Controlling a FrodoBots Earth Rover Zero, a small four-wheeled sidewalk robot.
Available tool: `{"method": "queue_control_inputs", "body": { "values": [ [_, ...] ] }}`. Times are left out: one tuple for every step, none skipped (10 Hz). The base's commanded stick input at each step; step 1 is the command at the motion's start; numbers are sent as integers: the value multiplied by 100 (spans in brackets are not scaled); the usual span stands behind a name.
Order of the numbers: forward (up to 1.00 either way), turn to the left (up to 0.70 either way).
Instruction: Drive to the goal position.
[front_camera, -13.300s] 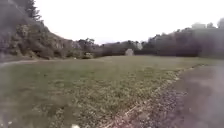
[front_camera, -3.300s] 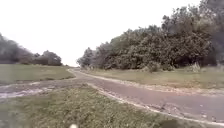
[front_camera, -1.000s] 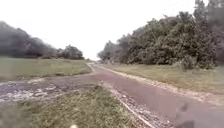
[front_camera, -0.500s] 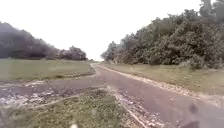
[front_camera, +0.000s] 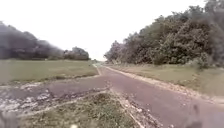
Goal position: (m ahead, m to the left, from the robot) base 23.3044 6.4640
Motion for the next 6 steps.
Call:
{"method": "queue_control_inputs", "body": {
  "values": [
    [70, -21],
    [70, 0],
    [70, 0],
    [70, 0],
    [70, 0],
    [70, 0]
  ]
}}
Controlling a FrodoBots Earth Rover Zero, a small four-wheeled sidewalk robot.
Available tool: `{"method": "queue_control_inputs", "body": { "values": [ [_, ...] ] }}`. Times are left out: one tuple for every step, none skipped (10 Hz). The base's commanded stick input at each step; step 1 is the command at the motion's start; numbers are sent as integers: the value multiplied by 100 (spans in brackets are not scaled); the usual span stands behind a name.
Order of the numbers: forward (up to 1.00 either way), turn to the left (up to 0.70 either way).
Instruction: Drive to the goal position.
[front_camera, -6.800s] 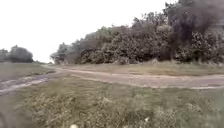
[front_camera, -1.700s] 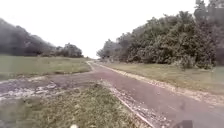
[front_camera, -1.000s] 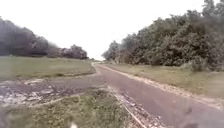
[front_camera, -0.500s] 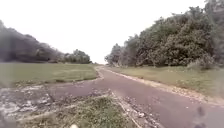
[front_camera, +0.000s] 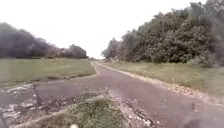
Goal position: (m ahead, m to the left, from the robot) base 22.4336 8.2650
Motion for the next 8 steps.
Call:
{"method": "queue_control_inputs", "body": {
  "values": [
    [70, 0],
    [70, 0],
    [70, 0],
    [70, 0],
    [70, 0],
    [70, 0],
    [70, 0],
    [70, 0]
  ]
}}
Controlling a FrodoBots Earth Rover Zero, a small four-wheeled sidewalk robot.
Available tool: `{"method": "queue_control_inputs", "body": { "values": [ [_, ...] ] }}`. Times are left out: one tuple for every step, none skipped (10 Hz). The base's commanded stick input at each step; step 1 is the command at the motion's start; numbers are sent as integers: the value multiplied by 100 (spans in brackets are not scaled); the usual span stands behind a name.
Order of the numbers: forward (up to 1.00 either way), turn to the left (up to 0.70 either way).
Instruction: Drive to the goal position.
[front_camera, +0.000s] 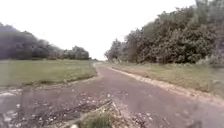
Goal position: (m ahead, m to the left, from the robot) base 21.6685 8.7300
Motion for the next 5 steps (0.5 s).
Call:
{"method": "queue_control_inputs", "body": {
  "values": [
    [70, 0],
    [70, 0],
    [70, 0],
    [70, -1],
    [70, -23]
  ]
}}
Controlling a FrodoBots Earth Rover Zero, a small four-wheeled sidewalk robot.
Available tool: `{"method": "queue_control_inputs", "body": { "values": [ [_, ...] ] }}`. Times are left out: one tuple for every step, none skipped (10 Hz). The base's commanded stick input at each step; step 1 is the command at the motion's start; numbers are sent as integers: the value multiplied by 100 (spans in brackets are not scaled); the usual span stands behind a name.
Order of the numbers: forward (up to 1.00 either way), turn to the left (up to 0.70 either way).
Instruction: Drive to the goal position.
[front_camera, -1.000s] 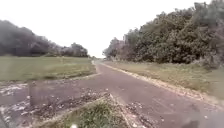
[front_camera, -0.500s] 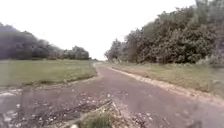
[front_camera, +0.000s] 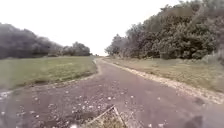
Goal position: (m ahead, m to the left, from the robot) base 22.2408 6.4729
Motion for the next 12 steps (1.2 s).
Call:
{"method": "queue_control_inputs", "body": {
  "values": [
    [70, -29],
    [70, -35],
    [70, -35],
    [70, -35],
    [70, -35],
    [70, -35],
    [70, -35],
    [70, -35],
    [70, -35],
    [70, -35],
    [70, -35],
    [70, -35]
  ]
}}
